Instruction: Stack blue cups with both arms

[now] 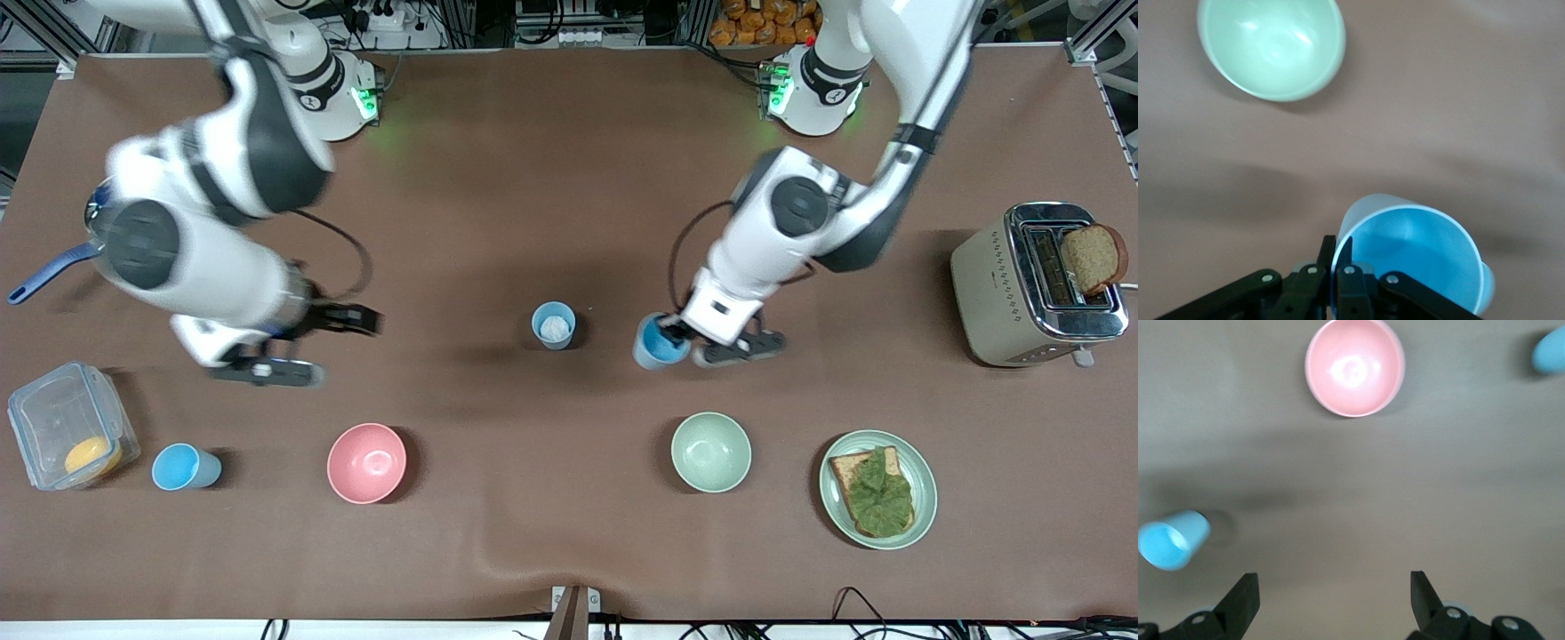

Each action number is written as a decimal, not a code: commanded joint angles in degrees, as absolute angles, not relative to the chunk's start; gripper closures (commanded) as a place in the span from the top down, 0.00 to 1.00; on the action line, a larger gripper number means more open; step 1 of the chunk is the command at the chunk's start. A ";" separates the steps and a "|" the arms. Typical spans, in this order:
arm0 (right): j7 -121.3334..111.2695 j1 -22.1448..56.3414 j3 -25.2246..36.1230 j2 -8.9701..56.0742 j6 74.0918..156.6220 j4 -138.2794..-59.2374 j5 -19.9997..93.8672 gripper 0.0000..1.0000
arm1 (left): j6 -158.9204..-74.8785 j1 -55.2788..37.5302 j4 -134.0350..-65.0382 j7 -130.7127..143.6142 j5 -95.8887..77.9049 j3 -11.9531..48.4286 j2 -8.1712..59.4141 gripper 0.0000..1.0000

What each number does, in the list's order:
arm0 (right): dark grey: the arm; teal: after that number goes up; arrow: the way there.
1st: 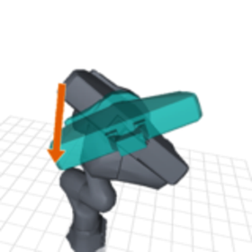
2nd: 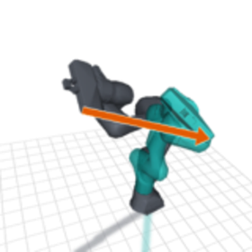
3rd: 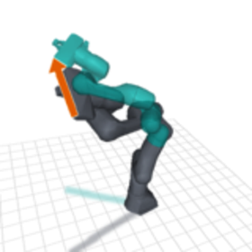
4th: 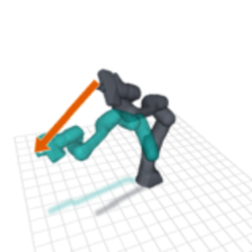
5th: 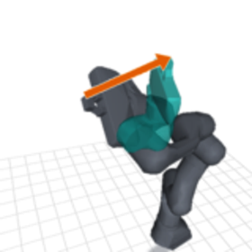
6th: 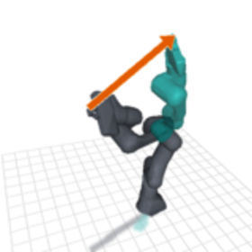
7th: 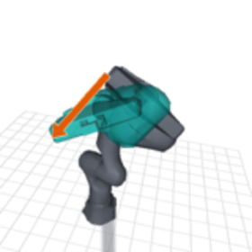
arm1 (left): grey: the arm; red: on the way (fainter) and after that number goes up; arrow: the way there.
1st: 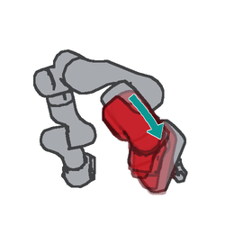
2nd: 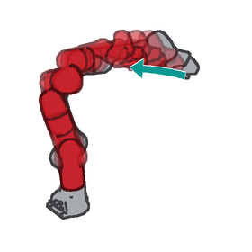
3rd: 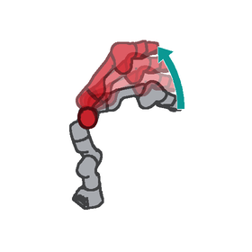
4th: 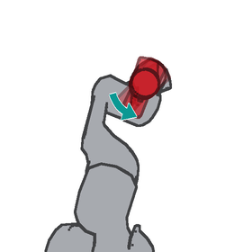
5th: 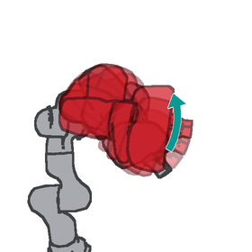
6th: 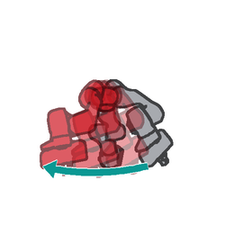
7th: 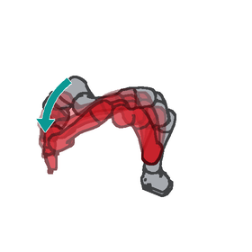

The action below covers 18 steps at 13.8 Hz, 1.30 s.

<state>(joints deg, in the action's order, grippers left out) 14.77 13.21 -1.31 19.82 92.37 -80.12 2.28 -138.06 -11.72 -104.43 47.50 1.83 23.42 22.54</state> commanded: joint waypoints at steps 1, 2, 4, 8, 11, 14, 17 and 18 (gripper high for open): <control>4.68 7.93 -2.37 13.38 86.77 -82.44 0.97 1.00 | -137.72 -15.80 -101.35 52.89 3.51 22.94 23.90 0.00; 3.35 6.69 -2.46 11.62 84.14 -82.62 0.97 1.00 | -137.72 -17.65 -100.29 54.22 3.52 22.59 24.60 0.00; 2.29 3.89 -2.98 5.66 82.70 -86.81 0.88 1.00 | -137.72 -20.47 -99.58 56.42 4.56 22.41 25.40 0.00; -0.15 -0.35 -5.98 -2.18 91.99 -99.55 0.18 1.00 | -137.72 -23.55 -97.22 62.83 10.45 22.41 29.08 0.00; -7.81 -2.11 -5.45 -2.64 97.03 -101.25 0.18 1.00 | -137.72 -25.31 -94.75 65.73 13.52 22.32 32.51 0.00; -7.38 -2.11 -5.36 -3.43 96.85 -100.46 0.09 1.00 | -137.81 -26.63 -92.99 68.63 16.60 22.32 34.97 0.00; -7.73 -2.11 -5.27 -3.95 95.90 -99.23 0.00 1.00 | -137.81 -27.25 -92.81 69.17 17.05 22.32 35.59 0.00; -7.65 -2.02 -5.27 -3.78 94.41 -98.36 -0.09 1.00 | -137.81 -27.33 -92.90 69.17 17.05 22.32 35.77 0.00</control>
<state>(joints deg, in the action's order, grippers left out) -6.83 -0.79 -4.29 -2.66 96.13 -98.70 0.87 -138.06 -26.47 -94.32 67.04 15.05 22.86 35.04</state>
